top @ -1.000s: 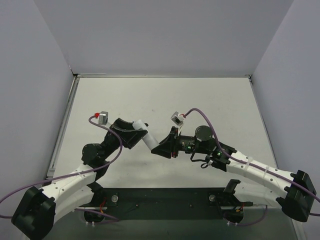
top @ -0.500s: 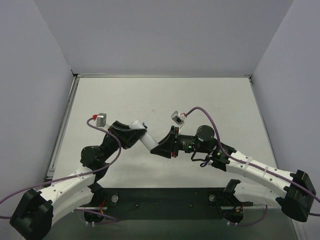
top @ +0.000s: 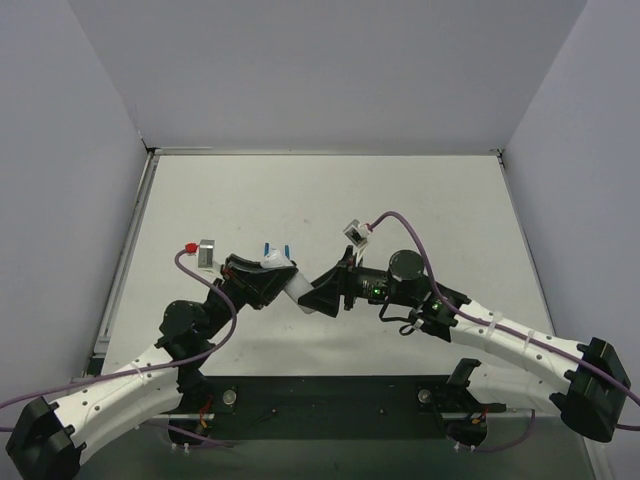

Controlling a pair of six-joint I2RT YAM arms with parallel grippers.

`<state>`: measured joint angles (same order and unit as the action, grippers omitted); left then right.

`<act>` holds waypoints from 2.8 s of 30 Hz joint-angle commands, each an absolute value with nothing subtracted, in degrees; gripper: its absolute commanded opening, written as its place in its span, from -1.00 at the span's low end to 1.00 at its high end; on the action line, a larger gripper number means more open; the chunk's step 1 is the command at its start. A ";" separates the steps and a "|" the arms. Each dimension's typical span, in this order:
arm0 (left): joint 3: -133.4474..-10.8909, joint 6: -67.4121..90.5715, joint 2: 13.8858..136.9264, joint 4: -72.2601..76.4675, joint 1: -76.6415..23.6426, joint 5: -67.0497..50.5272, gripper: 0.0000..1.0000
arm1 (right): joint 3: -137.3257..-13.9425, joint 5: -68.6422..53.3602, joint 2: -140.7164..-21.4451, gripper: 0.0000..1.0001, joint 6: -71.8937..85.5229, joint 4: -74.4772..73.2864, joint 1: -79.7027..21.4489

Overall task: Load the batteries into the remote control
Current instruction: Turn over the remote control, then remove the battery cover from the remote control.

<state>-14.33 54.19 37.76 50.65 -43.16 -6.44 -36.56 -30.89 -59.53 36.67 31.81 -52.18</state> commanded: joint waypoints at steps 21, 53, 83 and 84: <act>-19.67 55.64 38.59 29.64 -48.08 9.76 -1.00 | -49.21 -20.92 -54.49 0.36 8.90 2.40 -53.70; -31.47 58.89 42.98 8.53 -48.08 1.06 -1.00 | -49.92 -22.50 -59.76 0.11 -36.47 -2.02 -63.37; -31.82 59.94 44.21 10.46 -47.99 -2.81 -1.00 | -49.40 -18.81 -61.61 -0.19 -37.26 1.13 -63.90; -31.82 59.94 44.30 10.37 -47.99 -2.90 -1.00 | -49.31 -18.46 -61.52 -0.21 -37.35 1.32 -63.90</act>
<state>-28.47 59.13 44.53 7.05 -47.88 0.54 -48.64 -20.73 -61.45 -36.10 -3.03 -63.59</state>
